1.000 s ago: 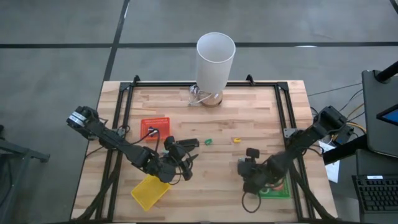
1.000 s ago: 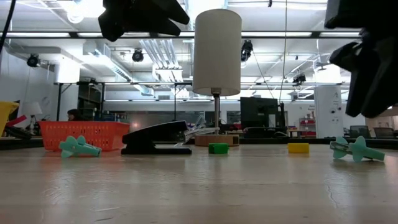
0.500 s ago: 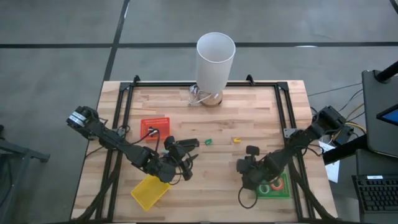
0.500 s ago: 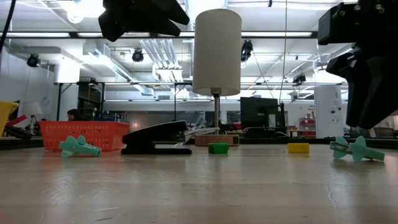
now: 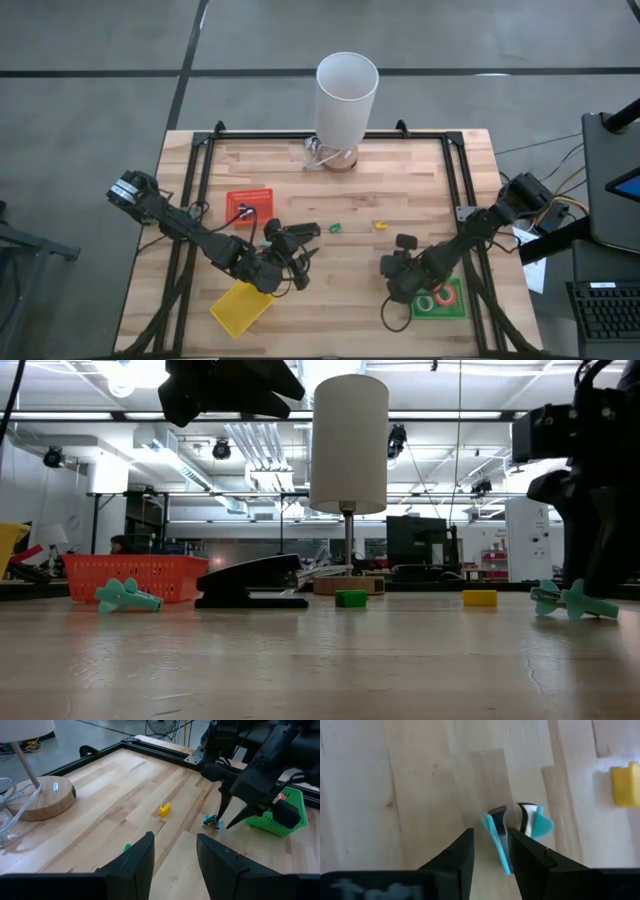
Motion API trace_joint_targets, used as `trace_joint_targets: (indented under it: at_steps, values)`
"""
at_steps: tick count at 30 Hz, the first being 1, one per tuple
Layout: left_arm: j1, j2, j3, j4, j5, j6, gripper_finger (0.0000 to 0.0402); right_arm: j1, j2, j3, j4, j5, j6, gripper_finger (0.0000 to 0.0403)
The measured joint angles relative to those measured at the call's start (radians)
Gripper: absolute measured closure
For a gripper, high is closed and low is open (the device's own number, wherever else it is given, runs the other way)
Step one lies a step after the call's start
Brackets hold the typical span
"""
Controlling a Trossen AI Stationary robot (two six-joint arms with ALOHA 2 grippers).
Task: Pick and place Stapler, Stapler remover, tape
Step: Put the right blue staple remover into the orange bin
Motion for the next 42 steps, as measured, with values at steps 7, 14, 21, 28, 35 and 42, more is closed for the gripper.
trace_joint_targets:
  at_steps: [7,14,21,28,35,42]
  values:
    - [-0.001,0.000,-0.002,-0.001,0.000,0.000,0.0252,0.000,0.028,0.011,0.002,0.011,-0.003,0.0313]
    - [-0.001,0.000,-0.019,-0.001,0.000,-0.007,0.0252,0.000,0.027,0.013,0.005,0.011,-0.003,0.0353]
    - [0.000,0.001,-0.035,0.015,0.000,-0.026,0.0252,0.000,0.027,0.031,0.014,0.011,-0.010,0.0393]
    - [0.000,0.001,-0.035,0.016,-0.001,-0.001,0.0252,0.000,0.027,0.080,0.022,0.011,-0.058,0.0394]
    - [0.000,0.001,-0.050,0.019,0.000,0.026,0.0252,0.004,0.027,0.188,0.033,0.032,-0.155,0.0394]
    - [0.000,0.001,-0.065,0.021,-0.001,0.041,0.0252,0.011,0.026,0.299,0.051,0.064,-0.248,0.0394]
